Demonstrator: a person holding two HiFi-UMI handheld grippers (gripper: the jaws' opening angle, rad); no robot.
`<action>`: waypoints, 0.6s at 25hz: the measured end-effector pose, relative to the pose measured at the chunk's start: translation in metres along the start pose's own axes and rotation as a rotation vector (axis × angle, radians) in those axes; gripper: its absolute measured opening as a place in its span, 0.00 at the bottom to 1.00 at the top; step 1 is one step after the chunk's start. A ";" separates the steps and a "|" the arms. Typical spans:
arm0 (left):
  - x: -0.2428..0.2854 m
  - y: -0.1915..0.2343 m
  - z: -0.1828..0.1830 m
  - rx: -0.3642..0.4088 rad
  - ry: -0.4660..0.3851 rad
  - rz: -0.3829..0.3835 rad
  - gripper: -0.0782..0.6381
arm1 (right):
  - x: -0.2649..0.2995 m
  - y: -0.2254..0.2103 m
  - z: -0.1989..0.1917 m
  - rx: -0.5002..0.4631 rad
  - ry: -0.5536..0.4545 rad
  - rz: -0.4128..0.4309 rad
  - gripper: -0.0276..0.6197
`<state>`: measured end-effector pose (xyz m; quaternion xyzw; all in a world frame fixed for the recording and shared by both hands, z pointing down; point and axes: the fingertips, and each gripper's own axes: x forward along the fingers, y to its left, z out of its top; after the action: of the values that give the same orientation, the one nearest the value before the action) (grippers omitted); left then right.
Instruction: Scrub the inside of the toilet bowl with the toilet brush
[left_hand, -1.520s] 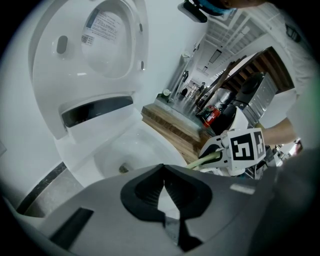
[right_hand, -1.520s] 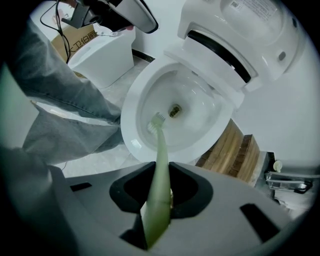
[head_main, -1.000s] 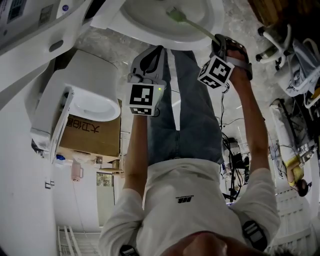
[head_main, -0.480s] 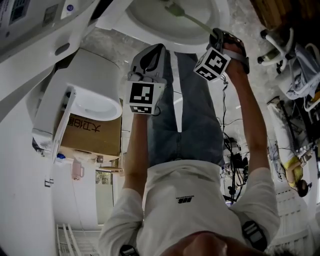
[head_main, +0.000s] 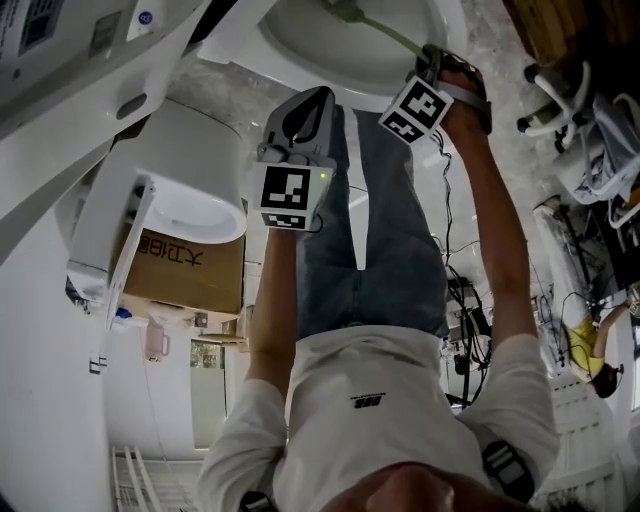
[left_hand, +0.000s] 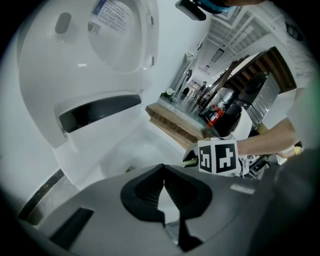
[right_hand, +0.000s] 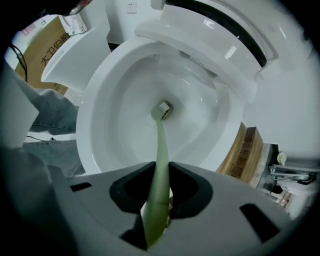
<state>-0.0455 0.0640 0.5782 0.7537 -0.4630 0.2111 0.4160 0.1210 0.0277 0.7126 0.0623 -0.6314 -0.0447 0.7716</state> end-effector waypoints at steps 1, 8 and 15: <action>0.000 0.000 0.000 0.000 0.000 0.000 0.12 | 0.003 -0.001 0.003 0.004 0.001 -0.003 0.16; -0.001 0.007 -0.008 -0.006 0.011 0.013 0.12 | 0.026 -0.014 0.017 0.005 0.020 -0.022 0.15; -0.005 0.009 -0.008 -0.009 0.010 0.025 0.12 | 0.034 -0.019 0.026 -0.004 0.025 -0.027 0.15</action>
<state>-0.0549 0.0706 0.5831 0.7450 -0.4711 0.2182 0.4189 0.1024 0.0031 0.7477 0.0697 -0.6206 -0.0556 0.7791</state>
